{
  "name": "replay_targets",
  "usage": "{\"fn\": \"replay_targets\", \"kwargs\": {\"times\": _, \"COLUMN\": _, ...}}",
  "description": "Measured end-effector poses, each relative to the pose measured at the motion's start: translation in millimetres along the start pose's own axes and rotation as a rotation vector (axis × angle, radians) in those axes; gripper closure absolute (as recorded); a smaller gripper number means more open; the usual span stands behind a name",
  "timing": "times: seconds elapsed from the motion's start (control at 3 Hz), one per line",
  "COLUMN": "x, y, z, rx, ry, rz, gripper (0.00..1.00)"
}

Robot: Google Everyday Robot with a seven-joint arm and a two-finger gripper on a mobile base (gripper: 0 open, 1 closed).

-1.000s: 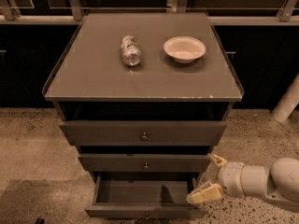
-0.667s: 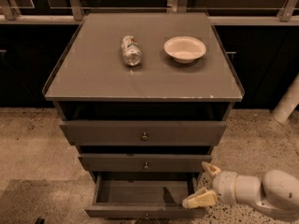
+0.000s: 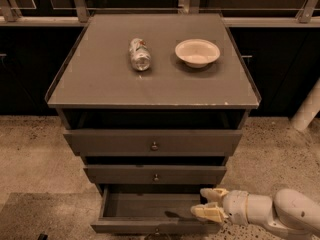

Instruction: Close bottom drawer

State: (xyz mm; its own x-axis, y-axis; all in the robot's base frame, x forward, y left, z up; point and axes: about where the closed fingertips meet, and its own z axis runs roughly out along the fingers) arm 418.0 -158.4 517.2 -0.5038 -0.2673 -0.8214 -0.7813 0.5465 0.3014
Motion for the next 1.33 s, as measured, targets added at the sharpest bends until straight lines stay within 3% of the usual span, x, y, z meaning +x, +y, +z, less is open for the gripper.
{"fn": "replay_targets", "kwargs": {"times": 0.67, "x": 0.0, "y": 0.0, "z": 0.1, "rx": 0.0, "ry": 0.0, "rz": 0.0, "gripper": 0.89}}
{"fn": "replay_targets", "kwargs": {"times": 1.0, "x": 3.1, "y": 1.4, "z": 2.7, "rx": -0.012, "ry": -0.014, "rz": -0.008, "gripper": 1.0}}
{"fn": "replay_targets", "kwargs": {"times": 1.33, "x": 18.2, "y": -17.7, "z": 6.1, "rx": 0.017, "ry": -0.103, "rz": -0.04, "gripper": 1.0}}
